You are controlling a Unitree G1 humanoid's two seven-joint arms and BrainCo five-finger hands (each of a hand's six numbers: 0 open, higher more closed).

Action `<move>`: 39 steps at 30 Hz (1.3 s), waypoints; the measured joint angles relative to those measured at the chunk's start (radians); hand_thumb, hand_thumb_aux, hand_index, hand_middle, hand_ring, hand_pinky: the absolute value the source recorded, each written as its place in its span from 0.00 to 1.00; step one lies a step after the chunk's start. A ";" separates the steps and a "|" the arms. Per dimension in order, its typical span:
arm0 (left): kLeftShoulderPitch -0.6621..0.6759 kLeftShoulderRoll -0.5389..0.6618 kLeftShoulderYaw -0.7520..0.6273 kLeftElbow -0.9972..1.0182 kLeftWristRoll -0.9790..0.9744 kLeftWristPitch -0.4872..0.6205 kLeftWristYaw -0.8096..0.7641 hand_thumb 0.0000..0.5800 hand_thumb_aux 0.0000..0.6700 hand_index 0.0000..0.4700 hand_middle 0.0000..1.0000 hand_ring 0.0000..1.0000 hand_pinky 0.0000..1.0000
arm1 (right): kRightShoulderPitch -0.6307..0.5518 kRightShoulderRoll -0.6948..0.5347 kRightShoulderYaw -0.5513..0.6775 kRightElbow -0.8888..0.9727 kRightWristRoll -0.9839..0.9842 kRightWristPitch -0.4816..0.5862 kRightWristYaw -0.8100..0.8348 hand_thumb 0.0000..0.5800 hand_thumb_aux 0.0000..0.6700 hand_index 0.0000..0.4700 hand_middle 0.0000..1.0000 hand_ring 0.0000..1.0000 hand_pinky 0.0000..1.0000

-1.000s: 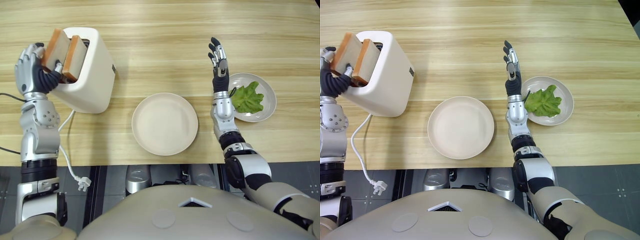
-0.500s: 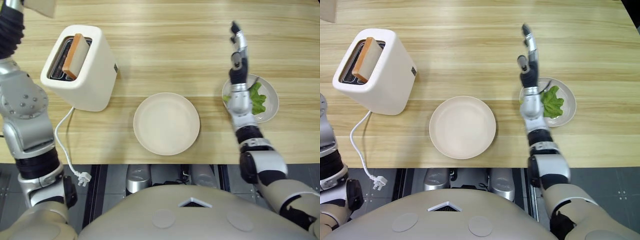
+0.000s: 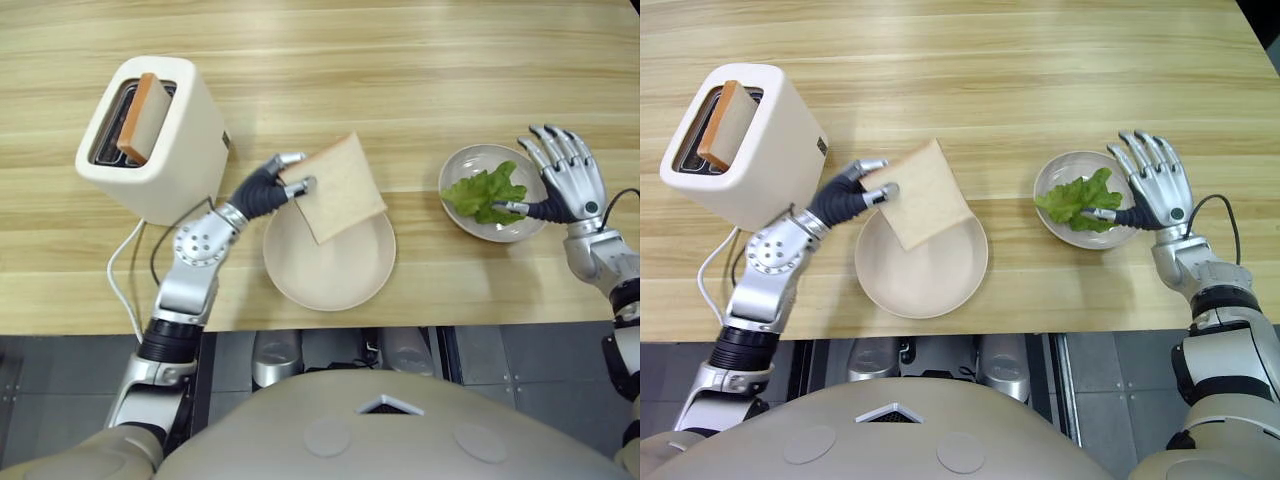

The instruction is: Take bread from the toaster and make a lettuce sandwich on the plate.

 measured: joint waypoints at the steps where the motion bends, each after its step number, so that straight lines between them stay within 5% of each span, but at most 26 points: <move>1: -0.007 0.001 -0.010 0.029 0.027 -0.020 0.007 1.00 1.00 0.98 1.00 1.00 1.00 | -0.026 0.000 0.028 0.024 -0.006 0.008 0.004 0.00 0.00 0.00 0.00 0.00 0.00; 10: -0.033 0.050 -0.085 0.166 0.155 -0.084 -0.031 1.00 1.00 0.98 1.00 1.00 1.00 | -0.129 0.021 0.158 0.116 -0.006 0.027 0.096 0.01 0.00 0.00 0.00 0.00 0.00; 13: -0.050 0.076 -0.117 0.176 0.190 -0.102 -0.061 1.00 1.00 0.98 1.00 1.00 1.00 | -0.139 0.038 0.183 0.127 0.007 0.026 0.125 0.23 0.12 0.12 0.00 0.00 0.00; 14: -0.054 0.083 -0.118 0.179 0.197 -0.106 -0.067 1.00 1.00 0.98 1.00 1.00 1.00 | -0.142 0.042 0.189 0.131 0.010 0.026 0.136 0.20 0.11 0.10 0.00 0.00 0.00; 15: -0.060 0.084 -0.119 0.184 0.208 -0.109 -0.069 1.00 0.96 0.94 1.00 1.00 1.00 | -0.142 0.047 0.193 0.141 0.014 0.025 0.157 0.09 0.05 0.05 0.00 0.00 0.00; 16: -0.066 0.085 -0.121 0.187 0.218 -0.112 -0.070 0.90 0.69 0.67 1.00 1.00 1.00 | -0.142 0.051 0.197 0.146 0.016 0.024 0.172 0.00 0.00 0.00 0.00 0.00 0.00; 17: -0.075 0.086 -0.126 0.192 0.232 -0.115 -0.069 0.66 0.42 0.41 1.00 1.00 1.00 | -0.142 0.055 0.202 0.148 0.018 0.024 0.190 0.00 0.00 0.00 0.00 0.00 0.00; 18: -0.088 0.091 -0.136 0.198 0.250 -0.121 -0.065 0.66 0.42 0.41 1.00 1.00 1.00 | -0.142 0.062 0.207 0.153 0.029 0.024 0.216 0.00 0.00 0.00 0.00 0.00 0.00; 19: -0.094 0.092 -0.140 0.205 0.268 -0.124 -0.063 0.00 0.00 0.00 0.92 0.92 0.92 | -0.142 0.067 0.207 0.156 0.038 0.024 0.235 0.00 0.00 0.00 0.00 0.00 0.00; 20: -0.099 0.092 -0.143 0.226 0.290 -0.124 -0.052 0.00 0.00 0.00 0.00 0.00 0.00 | -0.141 0.073 0.207 0.163 0.051 0.026 0.265 0.00 0.00 0.00 0.00 0.00 0.00; 22: -0.105 0.091 -0.146 0.245 0.322 -0.124 -0.029 0.00 0.00 0.00 0.00 0.00 0.00 | -0.138 0.076 0.208 0.169 0.059 0.029 0.300 0.01 0.00 0.00 0.00 0.00 0.00; 23: -0.112 0.089 -0.145 0.257 0.341 -0.123 -0.008 0.00 0.00 0.00 0.00 0.00 0.00 | -0.137 0.078 0.208 0.173 0.068 0.032 0.314 0.76 0.51 0.50 0.00 0.00 0.00; 25: -0.125 0.086 -0.137 0.262 0.357 -0.123 0.027 0.00 0.00 0.00 0.00 0.00 0.00 | -0.136 0.079 0.208 0.173 0.086 0.030 0.326 0.93 0.74 0.73 0.00 0.00 0.00; 26: -0.128 0.085 -0.132 0.262 0.357 -0.123 0.039 0.00 0.00 0.00 0.00 0.00 0.00 | -0.137 0.079 0.207 0.171 0.092 0.027 0.325 0.96 0.80 0.78 0.00 0.00 0.00; 27: -0.129 0.084 -0.125 0.261 0.358 -0.124 0.055 0.00 0.00 0.00 0.00 0.00 0.00 | -0.139 0.079 0.207 0.166 0.096 0.025 0.321 1.00 0.97 0.95 0.00 0.00 0.00; 28: -0.129 0.084 -0.112 0.258 0.357 -0.124 0.070 0.00 0.00 0.00 0.00 0.00 0.00 | -0.143 0.079 0.207 0.162 0.105 0.022 0.317 1.00 1.00 0.98 0.00 0.00 0.00; 39: -0.158 0.081 -0.044 0.253 0.347 -0.130 0.146 0.00 0.00 0.00 0.00 0.00 0.00 | -0.179 0.079 0.230 0.142 0.115 -0.027 0.202 1.00 1.00 0.98 0.00 0.00 0.00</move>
